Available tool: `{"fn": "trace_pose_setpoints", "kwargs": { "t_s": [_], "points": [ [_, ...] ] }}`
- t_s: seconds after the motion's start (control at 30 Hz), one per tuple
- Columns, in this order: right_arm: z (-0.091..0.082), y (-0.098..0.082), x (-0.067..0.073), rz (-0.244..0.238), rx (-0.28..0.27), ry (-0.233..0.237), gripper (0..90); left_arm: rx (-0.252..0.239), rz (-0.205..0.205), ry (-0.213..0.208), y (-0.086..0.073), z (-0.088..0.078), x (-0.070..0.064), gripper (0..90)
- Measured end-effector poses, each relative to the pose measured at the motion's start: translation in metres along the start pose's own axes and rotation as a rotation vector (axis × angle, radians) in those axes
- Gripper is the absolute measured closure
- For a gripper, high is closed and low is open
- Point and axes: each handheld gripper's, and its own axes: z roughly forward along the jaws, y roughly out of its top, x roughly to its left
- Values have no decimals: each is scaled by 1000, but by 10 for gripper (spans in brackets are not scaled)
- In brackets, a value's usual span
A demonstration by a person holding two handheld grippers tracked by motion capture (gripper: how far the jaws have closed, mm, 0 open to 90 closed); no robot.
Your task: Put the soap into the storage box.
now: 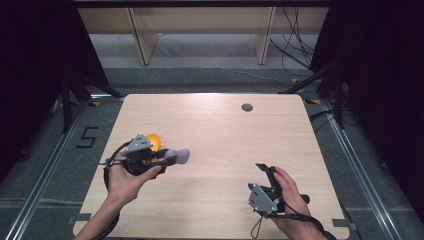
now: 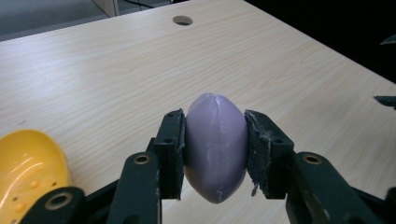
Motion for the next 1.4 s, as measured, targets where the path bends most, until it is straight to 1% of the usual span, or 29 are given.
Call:
{"fn": "trace_pose_setpoints", "kwargs": {
  "t_s": [0.03, 0.1, 0.13, 0.17, 0.2, 0.23, 0.27, 0.3, 0.4, 0.47, 0.5, 0.53, 0.6, 0.67, 0.7, 0.73, 0.77, 0.8, 0.9, 0.93, 0.97, 1.0, 1.1, 1.13, 1.17, 1.3, 1.33, 1.37, 1.4],
  "points": [
    [0, 0, 0, 0, 0, 1, 319, 3, -4, 15, 0, -1, 0, 590],
    [0, 0, 0, 0, 1, 1, 319, -1, -1, 14, -1, -2, 2, 590],
    [0, 0, 0, -1, 1, 1, 319, -1, -7, 32, -2, -4, 4, 590],
    [0, 0, 0, -1, 1, 1, 319, -1, -7, 32, -2, -4, 4, 590],
    [0, 0, 0, 0, 2, 0, 319, -6, -3, 46, -3, -5, 6, 590],
    [0, 0, 0, 0, 2, 0, 319, -6, -3, 46, -3, -5, 6, 590],
    [0, 0, 0, 1, 2, 0, 319, 8, 10, 59, -3, -7, 8, 590],
    [2, -1, -1, -11, -3, -5, 319, -8, -4, 65, -4, -6, 8, 590],
    [2, -1, -1, -9, -2, -5, 319, -16, -9, 99, -5, -8, 11, 590],
    [2, -1, -1, -9, -2, -5, 319, -21, -11, 109, -6, -9, 12, 590],
    [2, -1, -1, -9, -1, -4, 319, -26, -12, 134, -6, -10, 13, 590],
    [1, -2, -1, -9, 0, -3, 319, -30, -15, 145, -7, -11, 13, 590],
    [2, -2, -2, -37, -10, -1, 319, -35, -20, 168, -7, -12, 14, 590],
    [2, -2, -3, -35, -7, -7, 319, -41, -20, 174, -7, -12, 15, 590],
    [2, -3, -3, -48, -4, -5, 319, -50, -23, 189, -7, -13, 16, 590],
    [1, -3, -2, -24, 9, -2, 319, -50, -23, 189, -7, -13, 16, 590],
    [1, -3, -2, -24, 9, -2, 319, -56, -24, 196, -7, -14, 17, 590],
    [1, -3, -2, -23, 9, 0, 319, -62, -28, 216, -8, -14, 18, 589],
    [1, -3, -2, -23, 11, 0, 319, -68, -41, 224, -8, -15, 20, 589],
    [1, -3, -2, -21, 11, 0, 319, -68, -34, 237, -8, -15, 21, 589],
    [1, -3, -1, -9, 15, 2, 319, -72, -41, 243, -8, -15, 21, 590],
    [1, -3, -1, -19, 11, 0, 319, -71, -33, 248, -8, -15, 22, 590],
    [1, -3, -1, -17, 11, 0, 319, -74, -37, 254, -8, -15, 23, 590],
    [0, -3, -1, -9, 15, 3, 319, -75, -39, 255, -8, -15, 24, 590],
    [1, -3, -2, -23, 8, -1, 319, -78, -46, 255, -8, -15, 25, 590],
    [1, -3, -2, -19, 11, 0, 319, -79, -54, 265, -9, -16, 27, 590],
    [0, -3, -1, -11, 15, 2, 319, -83, -55, 276, -9, -16, 28, 590],
    [1, -4, -2, -22, 10, 0, 319, -82, -57, 281, -9, -16, 29, 589],
    [1, -4, -2, -20, 11, -1, 319, -82, -57, 281, -9, -16, 29, 589]
  ]
}}
